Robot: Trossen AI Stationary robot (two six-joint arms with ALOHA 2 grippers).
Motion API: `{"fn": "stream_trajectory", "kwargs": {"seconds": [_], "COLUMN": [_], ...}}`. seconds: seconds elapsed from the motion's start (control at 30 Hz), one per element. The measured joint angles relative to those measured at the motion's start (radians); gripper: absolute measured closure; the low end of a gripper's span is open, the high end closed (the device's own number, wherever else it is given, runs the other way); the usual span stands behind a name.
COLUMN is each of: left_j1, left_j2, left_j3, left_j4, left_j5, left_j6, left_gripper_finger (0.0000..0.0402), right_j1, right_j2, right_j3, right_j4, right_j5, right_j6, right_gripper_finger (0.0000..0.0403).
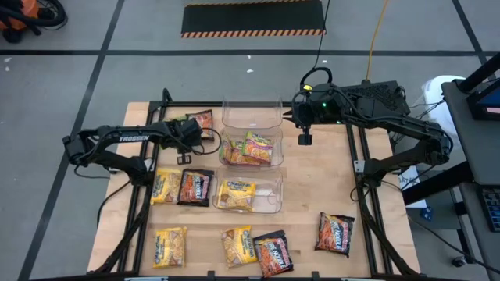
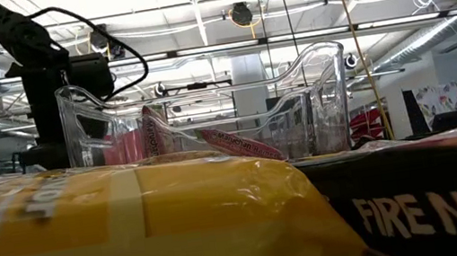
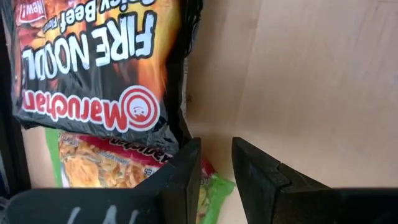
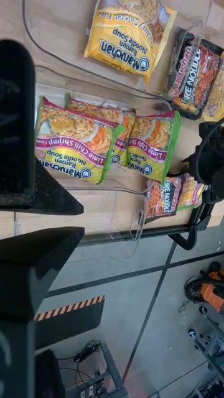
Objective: Sort Maruchan noodles
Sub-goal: Put the black noodle pack into the top transparent bin
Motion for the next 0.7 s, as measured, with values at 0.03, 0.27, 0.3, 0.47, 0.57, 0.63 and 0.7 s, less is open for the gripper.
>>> {"fn": "stream_trajectory", "kwargs": {"seconds": [0.03, 0.27, 0.3, 0.47, 0.57, 0.63, 0.7], "left_j1": [-0.002, -0.043, -0.047, -0.048, -0.046, -0.040, -0.029], "left_j2": [0.000, 0.000, 0.000, 0.000, 0.000, 0.000, 0.000], "left_j3": [0.002, 0.056, 0.060, 0.062, 0.062, 0.058, 0.053], "left_j4": [-0.006, -0.106, -0.101, -0.068, -0.057, -0.033, -0.008], "left_j5": [0.000, -0.004, -0.005, -0.012, -0.036, -0.078, -0.090], "left_j6": [-0.006, -0.026, -0.026, -0.026, 0.002, 0.020, 0.020], "left_gripper_finger": [0.0304, 0.0304, 0.0304, 0.0304, 0.0304, 0.0304, 0.0304], "right_j1": [0.000, 0.000, 0.000, 0.000, 0.000, 0.000, 0.000], "right_j2": [0.000, 0.000, 0.000, 0.000, 0.000, 0.000, 0.000], "right_j3": [0.000, 0.000, 0.000, 0.000, 0.000, 0.000, 0.000], "right_j4": [0.000, 0.000, 0.000, 0.000, 0.000, 0.000, 0.000], "right_j5": [0.000, 0.000, 0.000, 0.000, 0.000, 0.000, 0.000], "right_j6": [0.000, 0.001, 0.001, 0.001, 0.001, 0.001, 0.001], "right_gripper_finger": [0.0367, 0.0367, 0.0367, 0.0367, 0.0367, 0.0367, 0.0367]}}
